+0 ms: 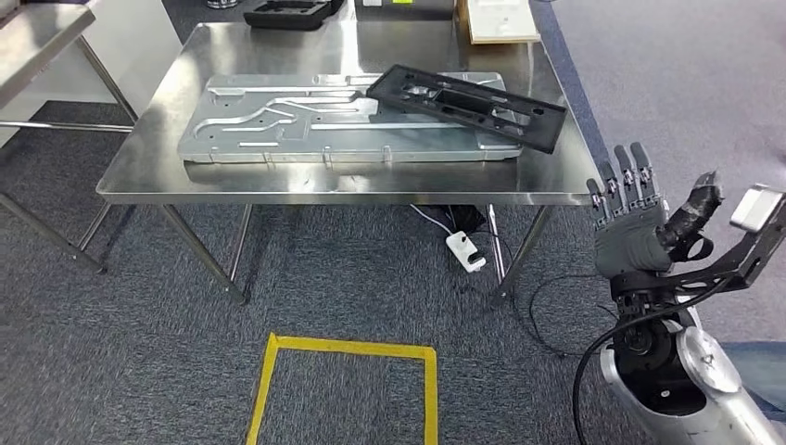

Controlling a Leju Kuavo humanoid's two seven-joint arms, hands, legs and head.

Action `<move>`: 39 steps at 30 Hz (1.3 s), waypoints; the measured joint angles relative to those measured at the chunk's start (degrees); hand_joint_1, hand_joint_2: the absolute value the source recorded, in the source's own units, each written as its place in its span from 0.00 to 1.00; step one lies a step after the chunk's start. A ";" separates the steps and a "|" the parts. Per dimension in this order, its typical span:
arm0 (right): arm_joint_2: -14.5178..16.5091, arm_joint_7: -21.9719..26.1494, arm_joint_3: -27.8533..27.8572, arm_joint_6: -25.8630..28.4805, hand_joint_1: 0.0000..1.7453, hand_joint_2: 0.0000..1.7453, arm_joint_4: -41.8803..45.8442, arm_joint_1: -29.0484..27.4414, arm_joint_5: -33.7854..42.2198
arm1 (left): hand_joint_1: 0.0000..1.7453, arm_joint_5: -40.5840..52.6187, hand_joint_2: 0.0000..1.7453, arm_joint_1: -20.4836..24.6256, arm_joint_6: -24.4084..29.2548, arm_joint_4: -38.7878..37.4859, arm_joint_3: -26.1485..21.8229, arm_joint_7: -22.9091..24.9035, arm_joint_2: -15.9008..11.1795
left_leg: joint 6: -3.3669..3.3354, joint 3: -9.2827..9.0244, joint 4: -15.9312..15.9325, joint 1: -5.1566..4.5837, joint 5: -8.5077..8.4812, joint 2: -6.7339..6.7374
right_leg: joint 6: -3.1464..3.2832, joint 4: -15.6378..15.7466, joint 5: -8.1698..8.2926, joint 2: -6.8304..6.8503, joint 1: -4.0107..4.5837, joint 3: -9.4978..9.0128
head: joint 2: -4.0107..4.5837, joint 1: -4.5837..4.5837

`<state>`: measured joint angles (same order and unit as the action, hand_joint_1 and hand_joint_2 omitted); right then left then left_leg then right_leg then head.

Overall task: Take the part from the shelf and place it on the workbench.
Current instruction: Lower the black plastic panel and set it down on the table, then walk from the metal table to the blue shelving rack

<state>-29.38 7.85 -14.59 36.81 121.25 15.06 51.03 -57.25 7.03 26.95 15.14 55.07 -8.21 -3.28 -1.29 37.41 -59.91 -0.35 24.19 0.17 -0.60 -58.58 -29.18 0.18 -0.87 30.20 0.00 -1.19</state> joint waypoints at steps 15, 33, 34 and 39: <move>-0.02 -0.28 -0.31 -0.13 0.00 0.00 -0.44 -0.31 2.31 | 0.00 -0.17 0.00 0.20 -0.14 -0.08 0.01 0.70 -0.38 | -0.83 -9.51 3.28 -0.02 6.24 -0.27 | -1.31 -0.02 7.58 0.47 -0.23 7.93 | 0.00 0.38; -0.07 0.12 -0.45 -0.68 0.00 0.00 -1.71 -0.77 4.18 | 0.00 -0.15 0.00 -0.05 -0.23 -0.16 0.03 1.37 -0.54 | 0.79 2.30 -4.48 0.26 4.82 -0.13 | 0.96 0.54 1.91 0.17 -0.20 1.63 | 0.00 -0.09; -0.07 0.16 -0.46 -0.69 0.00 0.00 -1.75 -0.79 4.21 | 0.00 -0.15 0.00 -0.03 -0.24 -0.17 0.03 1.38 -0.53 | 1.03 3.22 -7.87 0.34 7.66 -0.13 | 1.15 0.53 2.54 0.14 -0.18 2.45 | 0.00 0.01; -0.07 0.43 -0.61 -0.79 0.00 0.00 -1.91 -0.96 4.25 | 0.00 -0.15 0.00 -0.01 -0.32 -0.19 0.03 1.45 -0.54 | 0.93 -1.39 -10.18 0.43 6.94 -0.41 | 0.74 0.10 5.56 -0.48 -0.12 6.74 | 0.00 0.07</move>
<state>-29.44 8.28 -15.20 36.02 119.33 14.09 55.28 -57.40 7.02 26.63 14.95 55.10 -6.76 -3.82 -0.36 36.03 -70.09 0.08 31.13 -0.24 0.15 -58.48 -23.62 -0.30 -0.99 36.93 0.00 -1.12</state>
